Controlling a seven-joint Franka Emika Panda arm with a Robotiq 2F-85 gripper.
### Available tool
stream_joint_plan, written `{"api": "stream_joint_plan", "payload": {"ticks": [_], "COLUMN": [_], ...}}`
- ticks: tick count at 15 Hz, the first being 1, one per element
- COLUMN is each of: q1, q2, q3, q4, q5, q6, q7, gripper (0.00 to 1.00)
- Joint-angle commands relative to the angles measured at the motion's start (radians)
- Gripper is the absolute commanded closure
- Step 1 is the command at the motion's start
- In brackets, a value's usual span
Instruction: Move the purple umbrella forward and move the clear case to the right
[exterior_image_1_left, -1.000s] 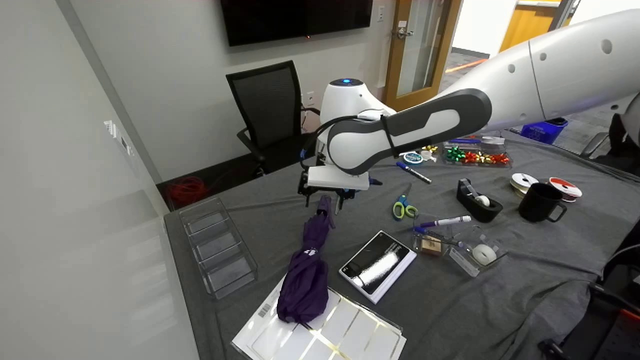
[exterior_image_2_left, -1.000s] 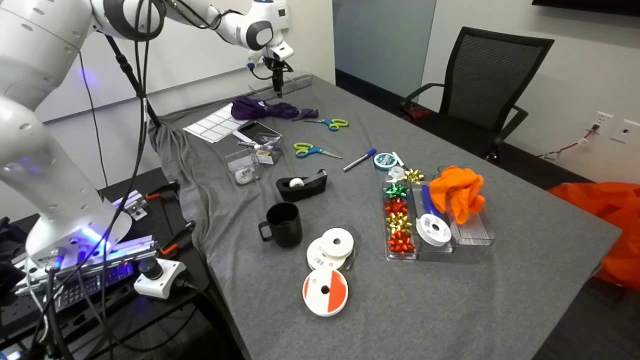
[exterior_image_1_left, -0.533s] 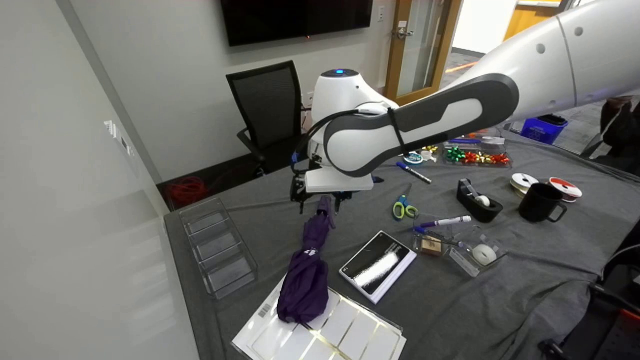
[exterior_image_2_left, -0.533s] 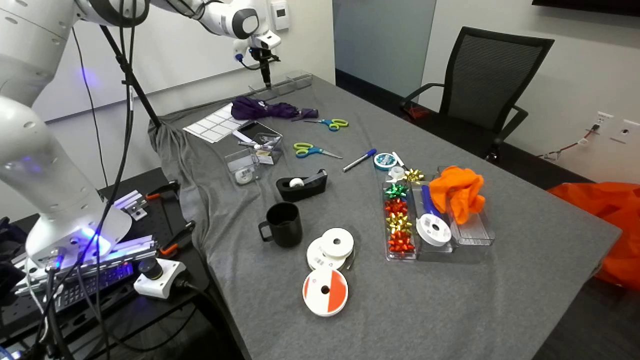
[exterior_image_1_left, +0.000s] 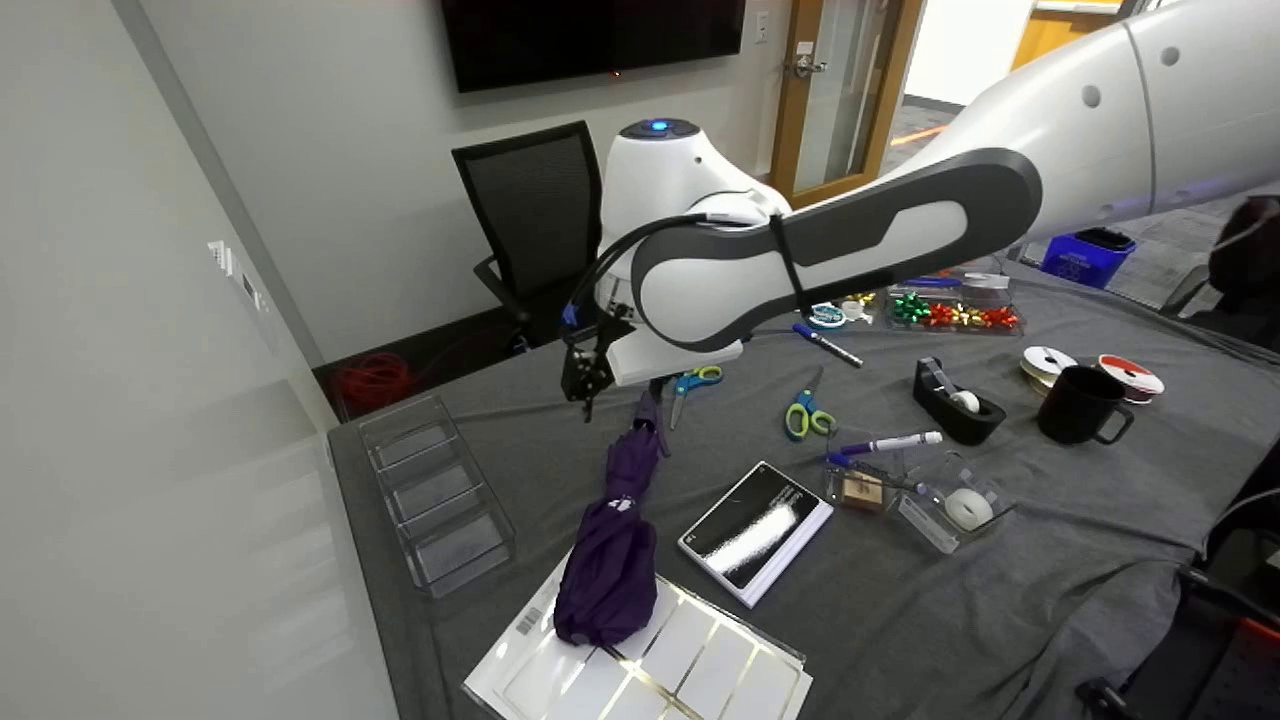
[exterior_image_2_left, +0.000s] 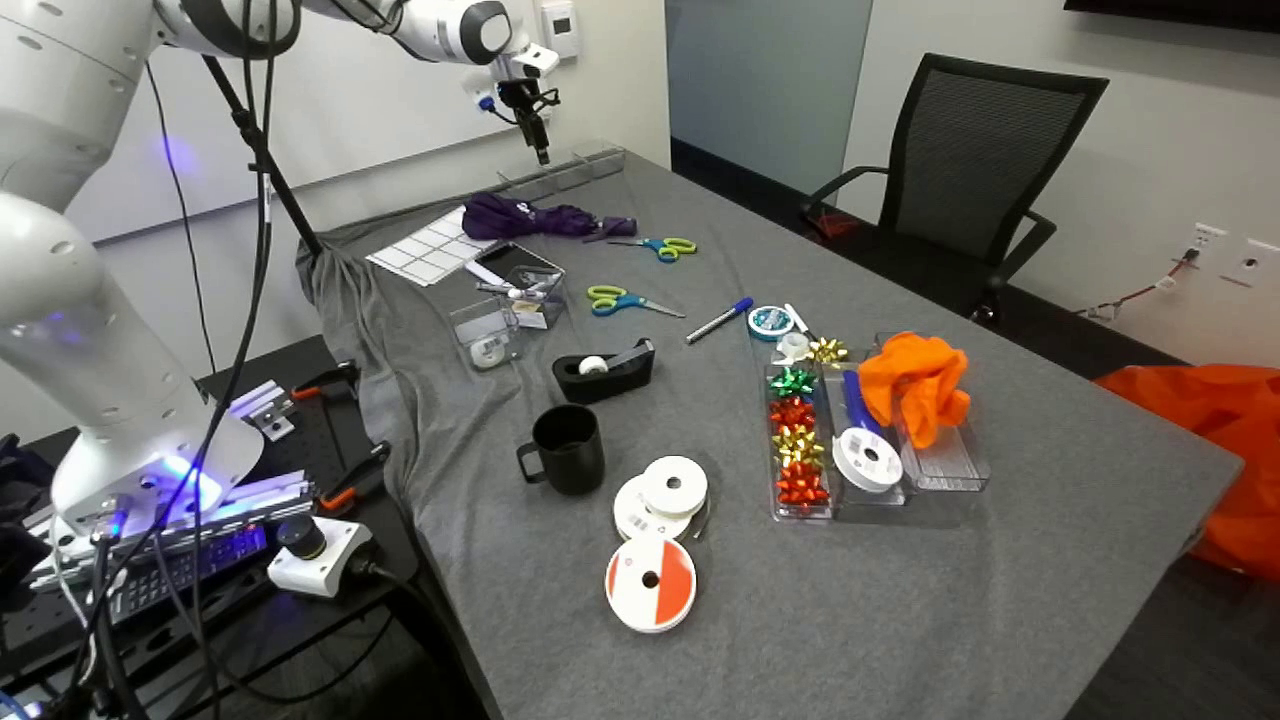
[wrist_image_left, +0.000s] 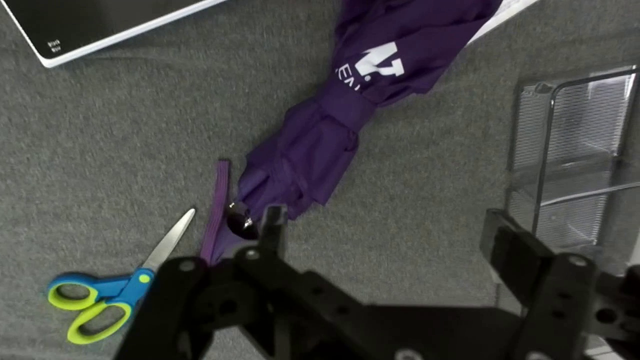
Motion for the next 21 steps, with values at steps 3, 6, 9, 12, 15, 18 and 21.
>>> {"api": "stream_joint_plan", "payload": {"ticks": [3, 6, 9, 12, 15, 18, 21], "q1": [0.000, 0.029, 0.019, 0.018, 0.017, 0.024, 0.031], "q2": [0.009, 0.068, 0.165, 0.277, 0.381, 0.449, 0.527], "q3": [0.000, -0.021, 0.008, 0.028, 0.048, 0.055, 0.076], "q4": [0.016, 0.114, 0.258, 0.393, 0.499, 0.554, 0.638], "q5": [-0.001, -0.011, 0.007, 0.022, 0.022, 0.046, 0.096], "q6": [-0.002, -0.076, -0.157, -0.153, -0.121, -0.089, -0.015], "q7": [-0.009, 0.031, -0.005, -0.023, -0.050, -0.106, -0.117], "gripper": [0.00, 0.00, 0.00, 0.00, 0.00, 0.00, 0.00]}}
